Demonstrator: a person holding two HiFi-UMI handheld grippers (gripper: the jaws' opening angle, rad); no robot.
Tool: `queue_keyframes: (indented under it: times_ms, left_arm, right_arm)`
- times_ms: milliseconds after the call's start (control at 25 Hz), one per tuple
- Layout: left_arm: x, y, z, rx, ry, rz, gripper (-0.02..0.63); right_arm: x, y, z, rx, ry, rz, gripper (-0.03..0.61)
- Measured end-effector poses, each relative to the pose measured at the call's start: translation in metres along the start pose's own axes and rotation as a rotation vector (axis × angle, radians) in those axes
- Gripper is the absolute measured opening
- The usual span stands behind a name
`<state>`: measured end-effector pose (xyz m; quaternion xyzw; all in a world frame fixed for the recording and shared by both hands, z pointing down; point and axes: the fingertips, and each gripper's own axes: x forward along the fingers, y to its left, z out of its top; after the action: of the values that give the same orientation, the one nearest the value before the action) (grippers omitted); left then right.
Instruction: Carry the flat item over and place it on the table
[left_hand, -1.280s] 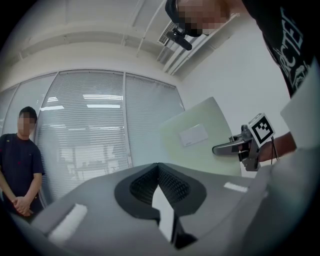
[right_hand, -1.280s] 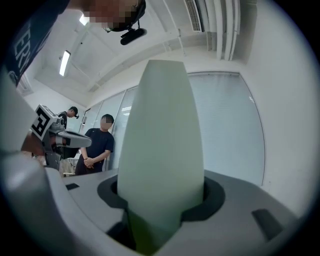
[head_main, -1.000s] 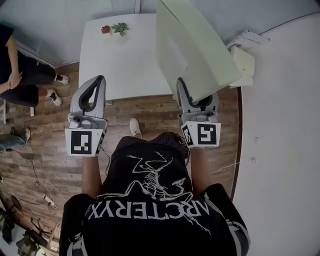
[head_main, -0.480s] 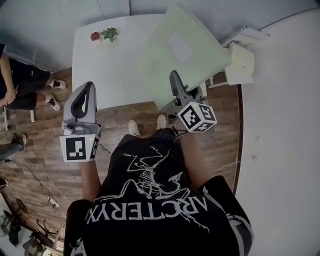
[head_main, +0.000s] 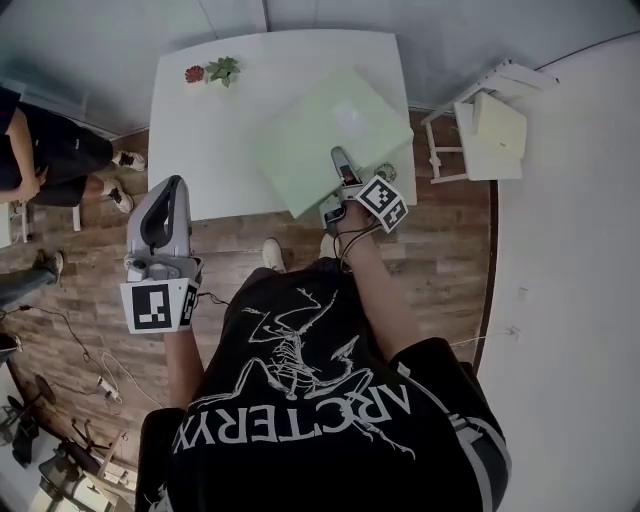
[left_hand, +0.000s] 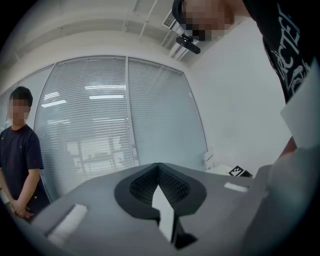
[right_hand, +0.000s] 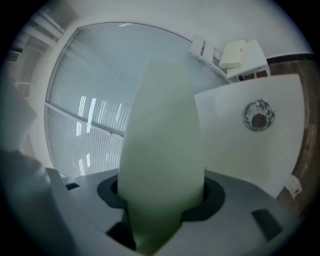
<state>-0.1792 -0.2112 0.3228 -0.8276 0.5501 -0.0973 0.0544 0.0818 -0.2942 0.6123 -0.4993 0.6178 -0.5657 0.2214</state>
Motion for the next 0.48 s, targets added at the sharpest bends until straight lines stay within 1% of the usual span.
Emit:
queue_keyframes:
  times_ms: [120, 200, 320, 480]
  left_arm:
    - [-0.004, -0.003, 0.001, 0.001, 0.007, 0.018, 0.011]
    - [-0.006, -0.004, -0.001, 0.000, 0.013, 0.029, 0.011]
    - [-0.009, -0.005, -0.003, -0.002, 0.022, 0.043, 0.011]
    - [-0.013, -0.002, -0.008, -0.009, 0.035, 0.058, 0.011]
  right_arm:
    - [0.012, -0.018, -0.006, 0.093, 0.008, -0.006, 0.255]
    - [0.021, -0.031, -0.009, 0.135, 0.014, -0.035, 0.255]
    - [0.033, -0.046, -0.010, 0.161, 0.020, -0.088, 0.256]
    - [0.050, -0.052, -0.007, 0.179, 0.005, -0.079, 0.267]
